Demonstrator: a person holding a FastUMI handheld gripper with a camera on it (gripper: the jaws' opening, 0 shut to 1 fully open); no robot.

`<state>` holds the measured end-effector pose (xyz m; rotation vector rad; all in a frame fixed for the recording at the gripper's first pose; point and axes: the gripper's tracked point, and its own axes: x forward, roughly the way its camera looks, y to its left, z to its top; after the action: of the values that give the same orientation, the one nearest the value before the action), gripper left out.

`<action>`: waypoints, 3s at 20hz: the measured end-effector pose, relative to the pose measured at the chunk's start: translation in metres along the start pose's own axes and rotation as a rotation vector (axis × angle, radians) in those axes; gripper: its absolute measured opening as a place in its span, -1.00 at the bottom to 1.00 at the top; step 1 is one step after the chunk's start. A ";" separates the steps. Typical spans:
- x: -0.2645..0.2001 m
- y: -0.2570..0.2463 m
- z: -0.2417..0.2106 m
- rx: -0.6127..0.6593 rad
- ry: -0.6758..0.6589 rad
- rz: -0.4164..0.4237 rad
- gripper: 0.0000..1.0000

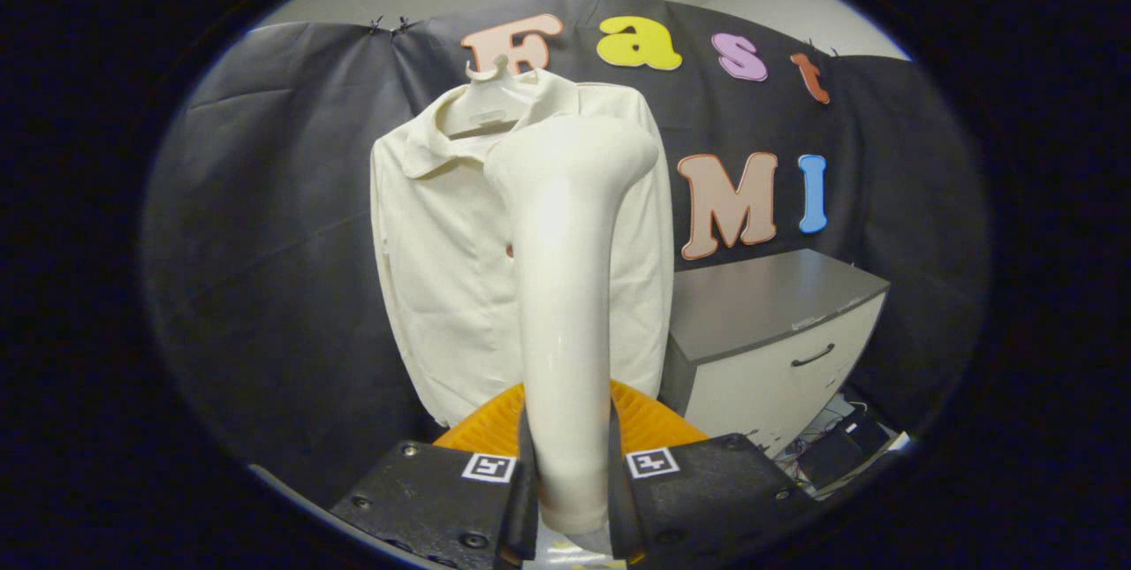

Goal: Iron the clothes twice with a garment steamer, once on the left side and once on the right side.

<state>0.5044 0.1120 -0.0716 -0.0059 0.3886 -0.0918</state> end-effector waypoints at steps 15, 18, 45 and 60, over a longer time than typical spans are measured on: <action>0.129 -0.012 -0.035 0.019 0.077 0.102 -0.36; 0.141 -0.028 -0.070 0.033 0.130 0.107 -0.36; 0.068 -0.066 -0.226 0.182 0.395 0.167 -0.36; -0.214 -0.057 -0.134 0.099 0.092 0.106 -0.37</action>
<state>0.2516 0.0765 -0.1140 0.1166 0.4753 -0.0061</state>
